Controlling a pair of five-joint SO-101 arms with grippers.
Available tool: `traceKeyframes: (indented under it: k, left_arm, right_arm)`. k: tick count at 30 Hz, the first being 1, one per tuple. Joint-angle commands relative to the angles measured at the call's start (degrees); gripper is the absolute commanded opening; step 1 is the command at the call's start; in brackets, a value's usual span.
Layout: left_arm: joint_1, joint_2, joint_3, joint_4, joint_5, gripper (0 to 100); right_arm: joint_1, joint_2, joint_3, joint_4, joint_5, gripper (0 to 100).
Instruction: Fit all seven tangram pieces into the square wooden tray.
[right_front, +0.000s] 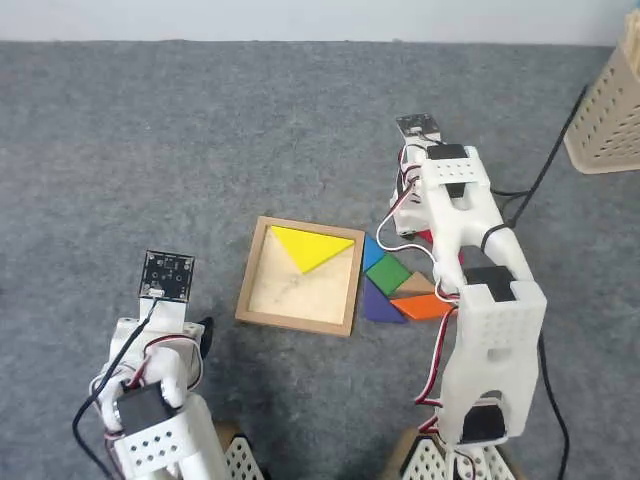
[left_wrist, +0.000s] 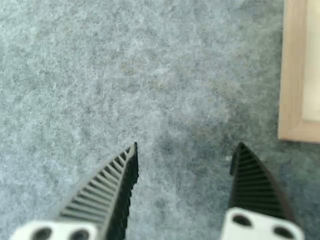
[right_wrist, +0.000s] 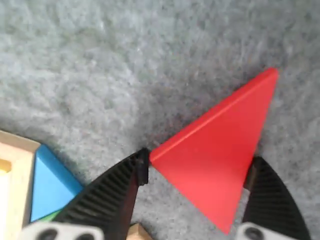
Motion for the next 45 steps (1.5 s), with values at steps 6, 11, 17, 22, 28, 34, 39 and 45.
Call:
traceKeyframes:
  k: [6,11,17,22,28,34,39,45]
  left_arm:
    - [-0.26,-0.88,-0.48,0.18,-0.53,28]
    - [-0.26,-0.88,-0.48,0.18,-0.53,28]
    - [-0.26,-0.88,-0.48,0.18,-0.53,28]
    - [-0.26,-0.88,-0.48,0.18,-0.53,28]
    - [-0.26,-0.88,-0.48,0.18,-0.53,28]
    - [-0.26,-0.88,-0.48,0.18,-0.53,28]
    - [-0.26,-0.88,-0.48,0.18,-0.53,28]
    - [-0.26,-0.88,-0.48,0.18,-0.53,28]
  right_arm:
    - [1.89,-5.14,-2.55,-1.8,-3.34,31.1]
    - [0.48,-4.79,-2.55,-3.82,-5.45,31.0]
    - [0.57,-1.89,-2.55,-6.99,-5.8,31.0]
    - [0.57,-0.92,-2.55,-7.69,-5.8,27.7]
    - [1.1,-0.31,-2.55,-8.04,-5.8,14.4]
    - [2.24,-1.27,-2.46,-6.81,-5.8,14.1]
    - [3.38,-6.2,-1.76,-4.18,-5.63,14.0]
    - [3.82,-14.64,7.74,-8.4,-5.36,14.0]
